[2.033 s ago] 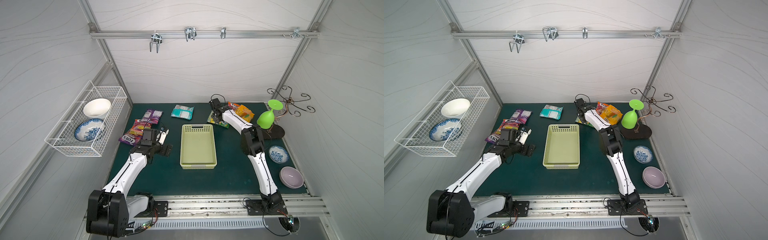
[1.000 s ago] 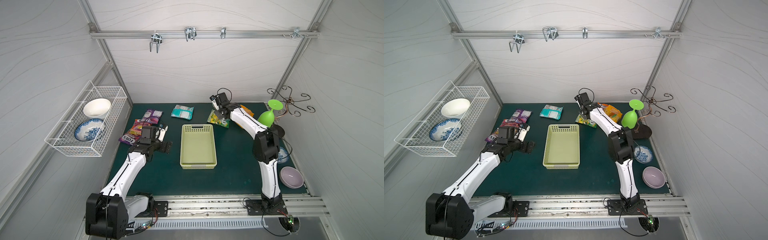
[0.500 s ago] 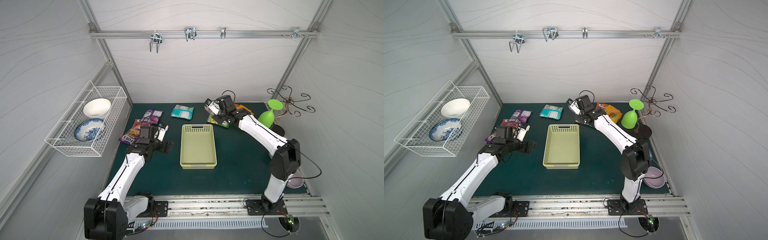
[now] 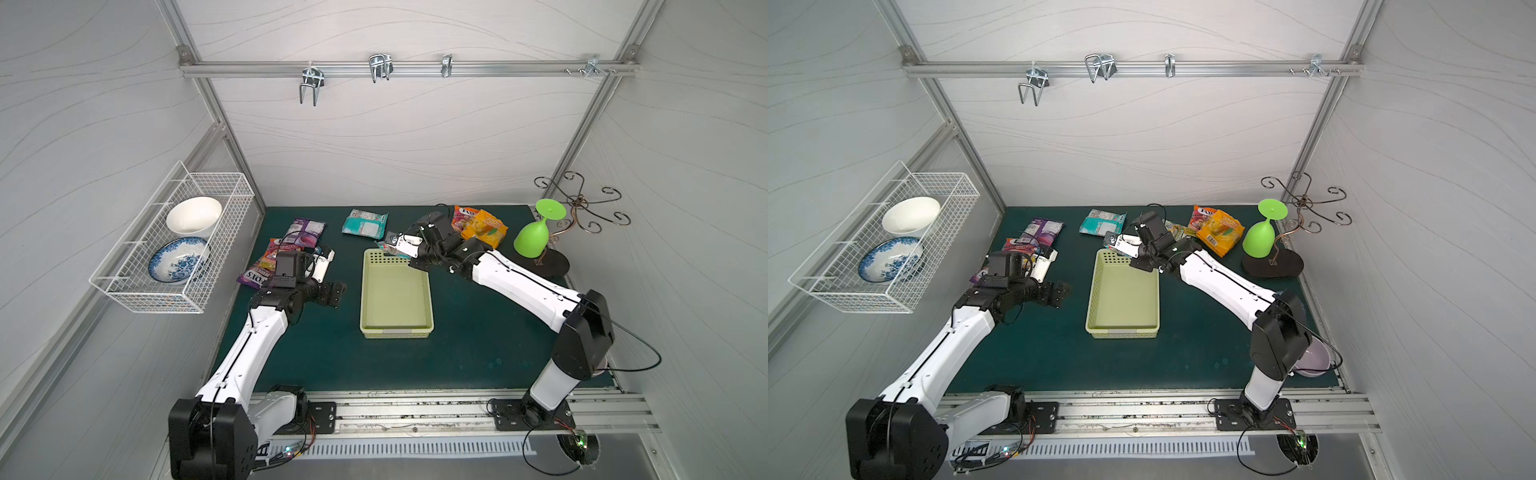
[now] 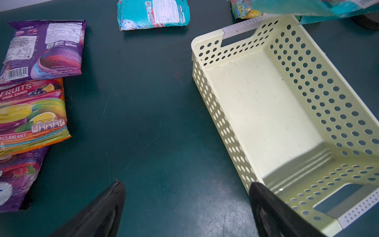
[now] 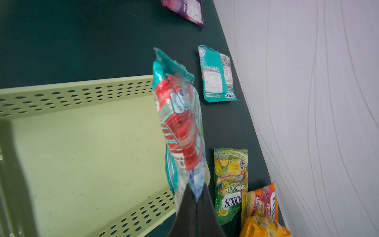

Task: Put the candies in the basket
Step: Place the candy in the basket.

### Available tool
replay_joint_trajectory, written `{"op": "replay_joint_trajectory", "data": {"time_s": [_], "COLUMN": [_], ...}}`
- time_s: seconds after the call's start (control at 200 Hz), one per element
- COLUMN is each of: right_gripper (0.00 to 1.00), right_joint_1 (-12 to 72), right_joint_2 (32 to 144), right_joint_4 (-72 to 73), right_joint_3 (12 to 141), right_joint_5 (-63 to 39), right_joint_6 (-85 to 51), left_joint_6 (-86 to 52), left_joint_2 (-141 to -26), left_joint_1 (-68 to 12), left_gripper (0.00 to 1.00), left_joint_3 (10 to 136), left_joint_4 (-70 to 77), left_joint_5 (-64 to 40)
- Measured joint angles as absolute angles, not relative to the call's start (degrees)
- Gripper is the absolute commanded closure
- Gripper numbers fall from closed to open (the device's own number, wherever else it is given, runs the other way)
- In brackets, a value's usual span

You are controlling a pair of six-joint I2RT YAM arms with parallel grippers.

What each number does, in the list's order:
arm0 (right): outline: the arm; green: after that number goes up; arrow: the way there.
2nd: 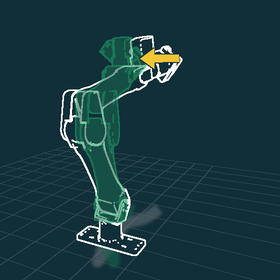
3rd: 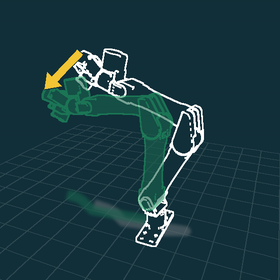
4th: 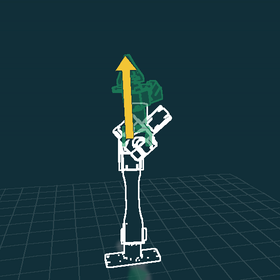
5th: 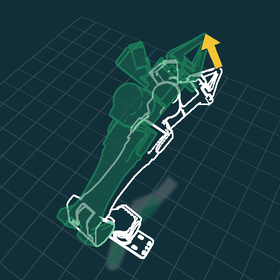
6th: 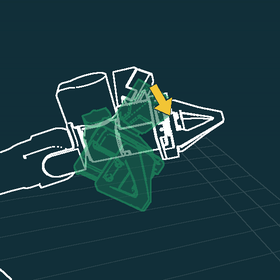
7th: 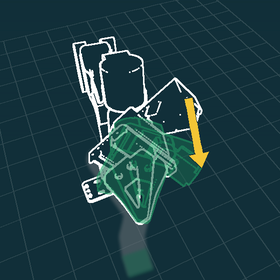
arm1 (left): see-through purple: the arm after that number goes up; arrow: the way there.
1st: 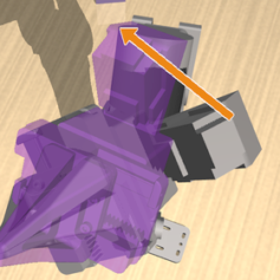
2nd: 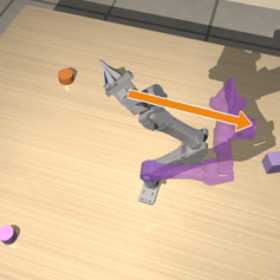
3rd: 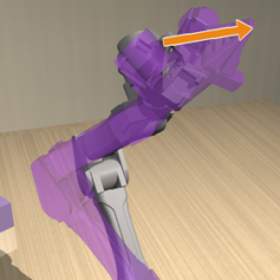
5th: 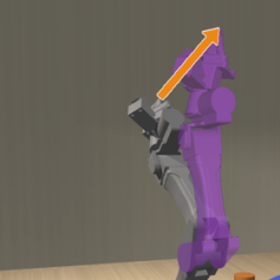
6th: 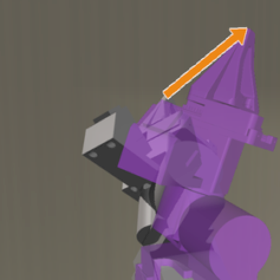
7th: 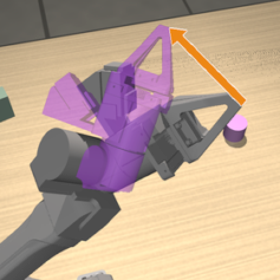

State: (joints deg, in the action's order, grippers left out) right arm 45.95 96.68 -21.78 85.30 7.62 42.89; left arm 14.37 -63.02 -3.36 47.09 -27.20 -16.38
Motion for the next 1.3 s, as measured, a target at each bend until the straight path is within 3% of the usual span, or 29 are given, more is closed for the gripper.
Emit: {"op": "replay_joint_trajectory", "data": {"time_s": [0.36,0.79,1.296], "right_gripper": [1.0,1.0,1.0], "right_joint_1": [48.8,50.5,51.35], "right_joint_2": [100.49,106.52,107.2], "right_joint_4": [-20.45,-14.72,-14.35], "right_joint_3": [85.3,85.17,83.05], "right_joint_5": [6.04,13.87,15.44], "right_joint_6": [46.52,52.01,55.35], "left_joint_6": [14.35,14.31,14.17], "left_joint_2": [-62.92,-62.59,-62.61], "left_joint_1": [-3.09,-3.09,-3.09], "left_gripper": [0.01,0.01,0.01], "left_joint_3": [47.09,47.09,47.09], "left_joint_4": [-27.18,-27.16,-27.16], "left_joint_5": [-16.78,-16.75,-17.52]}}
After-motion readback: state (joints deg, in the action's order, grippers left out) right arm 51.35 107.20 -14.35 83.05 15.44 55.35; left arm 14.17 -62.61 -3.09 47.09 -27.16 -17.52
